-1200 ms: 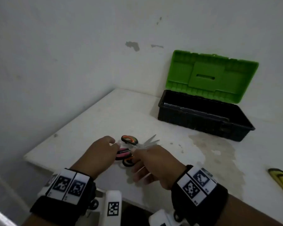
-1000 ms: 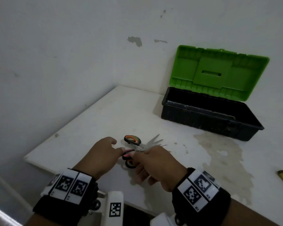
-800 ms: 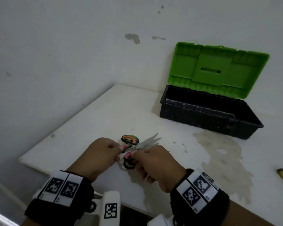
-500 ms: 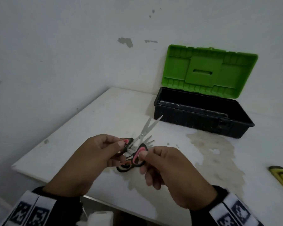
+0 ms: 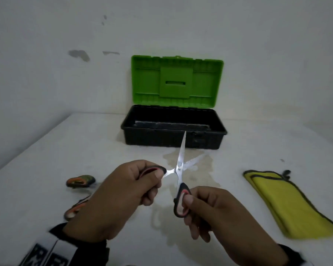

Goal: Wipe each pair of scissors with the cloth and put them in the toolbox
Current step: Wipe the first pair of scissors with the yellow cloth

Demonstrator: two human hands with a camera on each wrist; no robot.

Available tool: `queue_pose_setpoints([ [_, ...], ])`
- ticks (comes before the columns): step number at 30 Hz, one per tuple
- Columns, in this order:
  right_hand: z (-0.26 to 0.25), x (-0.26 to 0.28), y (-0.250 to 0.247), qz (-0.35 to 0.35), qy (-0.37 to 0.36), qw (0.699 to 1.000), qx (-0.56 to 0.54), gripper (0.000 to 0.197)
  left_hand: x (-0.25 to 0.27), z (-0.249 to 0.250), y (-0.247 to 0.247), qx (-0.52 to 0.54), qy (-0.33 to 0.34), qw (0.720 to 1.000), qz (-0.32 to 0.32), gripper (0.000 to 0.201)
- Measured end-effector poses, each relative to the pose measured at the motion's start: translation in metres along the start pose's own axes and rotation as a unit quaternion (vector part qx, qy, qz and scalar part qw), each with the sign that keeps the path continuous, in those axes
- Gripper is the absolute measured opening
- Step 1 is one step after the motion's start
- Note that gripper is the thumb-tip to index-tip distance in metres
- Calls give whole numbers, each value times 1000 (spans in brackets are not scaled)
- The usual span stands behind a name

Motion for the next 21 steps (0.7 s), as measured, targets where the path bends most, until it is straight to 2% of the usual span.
queue_pose_setpoints([
  [3, 10, 5, -22, 30, -11, 999, -22, 31, -9, -5, 36, 89, -12, 996, 26, 12],
  [7, 19, 6, -50, 59, -24, 996, -58, 28, -18, -16, 84, 200, -49, 978, 28, 22],
  [10, 23, 10, -68, 84, -24, 995, -39, 28, -25, -20, 106, 206, -48, 977, 19, 36],
  [12, 26, 18, -88, 143, -17, 989, 14, 33, -32, -22, 118, 199, -48, 979, 11, 35],
  [14, 33, 31, -122, 248, -6, 965, 91, 38, -38, -24, 128, 194, -54, 980, 3, 28],
  [16, 40, 49, -159, 344, 19, 924, 164, 37, -42, -28, 137, 191, -60, 980, 0, 24],
  [18, 54, 64, -192, 396, 64, 884, 242, 32, -45, -32, 144, 187, -64, 980, -1, 24],
  [21, 74, 77, -229, 434, 135, 829, 326, 26, -47, -38, 154, 185, -72, 980, -8, 28],
])
Point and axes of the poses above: each hand's wrist, its own x-axis away from the middle knuckle, its own y-axis out of the palm, z = x × y, the point moved 4 cm from there along -x, towards the middle knuckle, and after that the axes turned 12 degrees about y, right-handed, at the moved point
